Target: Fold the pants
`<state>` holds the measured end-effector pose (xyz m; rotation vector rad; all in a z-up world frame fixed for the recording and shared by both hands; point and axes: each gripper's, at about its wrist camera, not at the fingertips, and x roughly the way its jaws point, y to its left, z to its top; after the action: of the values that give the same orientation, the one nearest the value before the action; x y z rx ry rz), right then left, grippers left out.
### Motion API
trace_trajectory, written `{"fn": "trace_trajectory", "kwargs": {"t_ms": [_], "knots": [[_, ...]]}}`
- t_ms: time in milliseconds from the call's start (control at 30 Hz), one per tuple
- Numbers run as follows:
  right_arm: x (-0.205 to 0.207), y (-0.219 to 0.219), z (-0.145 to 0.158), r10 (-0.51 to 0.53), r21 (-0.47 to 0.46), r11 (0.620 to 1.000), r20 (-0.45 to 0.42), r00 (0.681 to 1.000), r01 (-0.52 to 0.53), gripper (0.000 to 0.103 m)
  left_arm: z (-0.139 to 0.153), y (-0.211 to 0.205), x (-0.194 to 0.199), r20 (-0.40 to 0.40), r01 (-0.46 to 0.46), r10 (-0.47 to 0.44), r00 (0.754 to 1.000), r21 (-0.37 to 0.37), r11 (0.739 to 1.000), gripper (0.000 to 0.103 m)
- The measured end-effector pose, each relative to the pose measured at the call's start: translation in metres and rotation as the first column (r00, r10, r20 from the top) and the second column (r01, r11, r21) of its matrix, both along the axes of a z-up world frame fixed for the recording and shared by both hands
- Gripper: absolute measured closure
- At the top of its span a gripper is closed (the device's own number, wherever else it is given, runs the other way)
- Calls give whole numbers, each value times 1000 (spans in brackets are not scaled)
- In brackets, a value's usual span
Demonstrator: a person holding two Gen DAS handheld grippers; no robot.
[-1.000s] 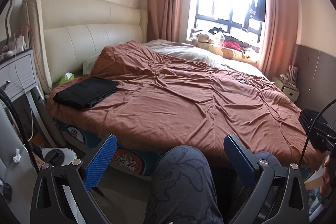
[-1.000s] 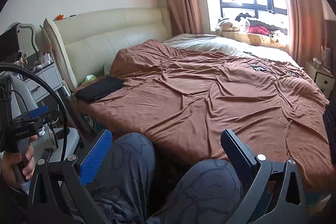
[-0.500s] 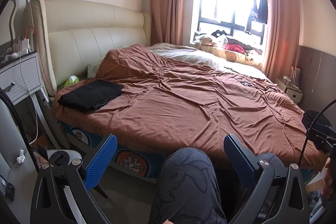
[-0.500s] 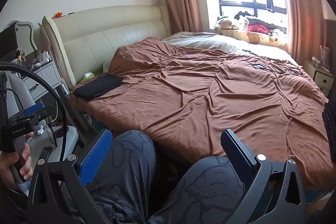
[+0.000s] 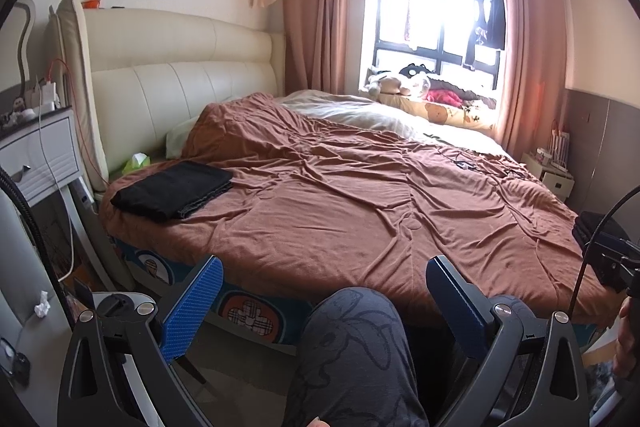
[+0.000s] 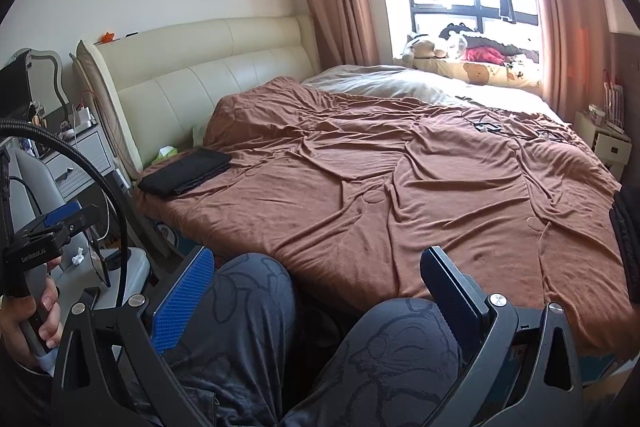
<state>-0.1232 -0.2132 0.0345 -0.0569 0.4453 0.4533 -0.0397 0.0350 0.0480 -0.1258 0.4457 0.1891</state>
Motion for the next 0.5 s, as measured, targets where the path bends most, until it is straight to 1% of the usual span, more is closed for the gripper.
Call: {"fn": "trace_trajectory", "kwargs": {"t_ms": [500], "knots": [[-6, -8, 3, -12, 9, 1000, 20, 1000, 12, 0, 7, -4, -10, 20, 8, -8, 1000, 5, 1000, 1]]}}
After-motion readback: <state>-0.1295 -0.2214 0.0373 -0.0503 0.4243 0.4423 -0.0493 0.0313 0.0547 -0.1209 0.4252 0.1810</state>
